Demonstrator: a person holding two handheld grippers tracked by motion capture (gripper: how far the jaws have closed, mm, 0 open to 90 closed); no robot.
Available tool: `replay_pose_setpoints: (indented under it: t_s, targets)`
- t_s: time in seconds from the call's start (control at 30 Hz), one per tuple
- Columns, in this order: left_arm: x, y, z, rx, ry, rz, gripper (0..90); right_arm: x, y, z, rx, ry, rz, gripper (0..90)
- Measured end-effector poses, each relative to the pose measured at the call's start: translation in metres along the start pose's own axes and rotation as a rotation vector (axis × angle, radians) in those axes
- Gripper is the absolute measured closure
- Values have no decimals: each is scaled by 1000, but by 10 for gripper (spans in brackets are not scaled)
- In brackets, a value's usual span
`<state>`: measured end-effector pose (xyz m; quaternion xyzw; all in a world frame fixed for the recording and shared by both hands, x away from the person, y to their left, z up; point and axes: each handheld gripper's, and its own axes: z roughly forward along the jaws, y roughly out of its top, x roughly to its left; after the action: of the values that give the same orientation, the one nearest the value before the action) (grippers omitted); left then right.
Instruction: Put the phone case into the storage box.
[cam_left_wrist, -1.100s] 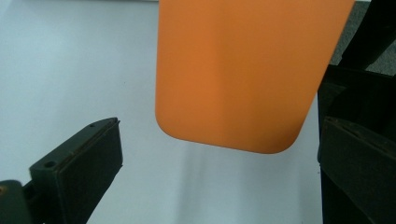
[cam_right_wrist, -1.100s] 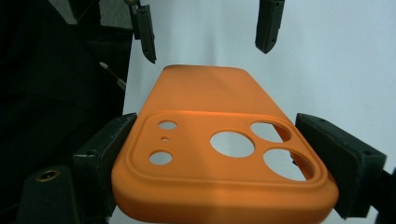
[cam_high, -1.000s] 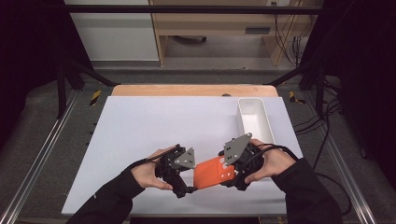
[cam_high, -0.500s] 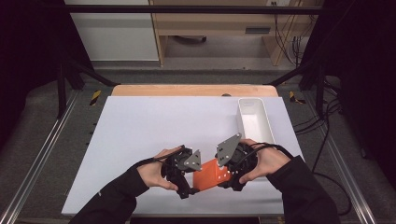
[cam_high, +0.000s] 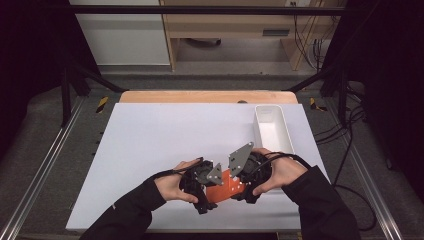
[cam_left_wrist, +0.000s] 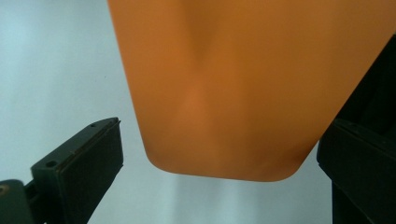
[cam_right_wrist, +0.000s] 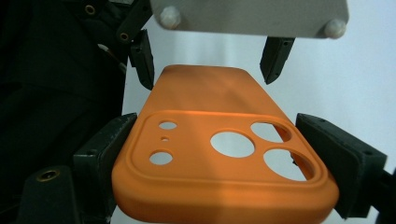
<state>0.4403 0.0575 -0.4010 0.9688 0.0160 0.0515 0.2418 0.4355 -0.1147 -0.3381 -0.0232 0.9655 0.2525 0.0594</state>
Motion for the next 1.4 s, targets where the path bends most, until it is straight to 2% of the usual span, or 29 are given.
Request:
replay_pose_setpoints:
  t_s: [0.03,0.33,0.43,0.53,0.63,0.9,0.93,1.0,1.07,1.13,1.2,1.27,1.4]
  targets:
    - [0,1,0,9,-3,14,1,0,0,0,2,2,1,162]
    - [0,8,6,-14,-5,0,1,-1,2,3,20,3,-1,162]
    - [1,10,7,7,-2,15,2,-2,2,4,27,4,0,162]
    - [1,13,9,7,8,4,14,-1,2,5,30,6,-1,162]
    - [0,15,11,3,-1,-9,21,-2,2,6,34,6,-6,162]
    - [0,22,13,52,-10,48,53,-1,2,9,65,8,-5,162]
    - [-1,22,14,38,-7,51,58,-1,2,9,64,8,-2,162]
    - [0,23,16,57,-16,53,68,1,3,11,59,1,14,162]
    - [0,24,17,77,-15,54,77,0,2,10,69,2,-2,162]
    - [1,26,17,87,-24,80,97,0,2,10,74,0,-5,162]
    - [-1,26,17,74,-24,63,107,0,2,9,73,3,-8,162]
    - [1,26,17,70,-32,75,111,1,2,9,72,1,-8,162]
    - [-1,25,17,64,-25,66,129,1,3,9,70,0,-11,162]
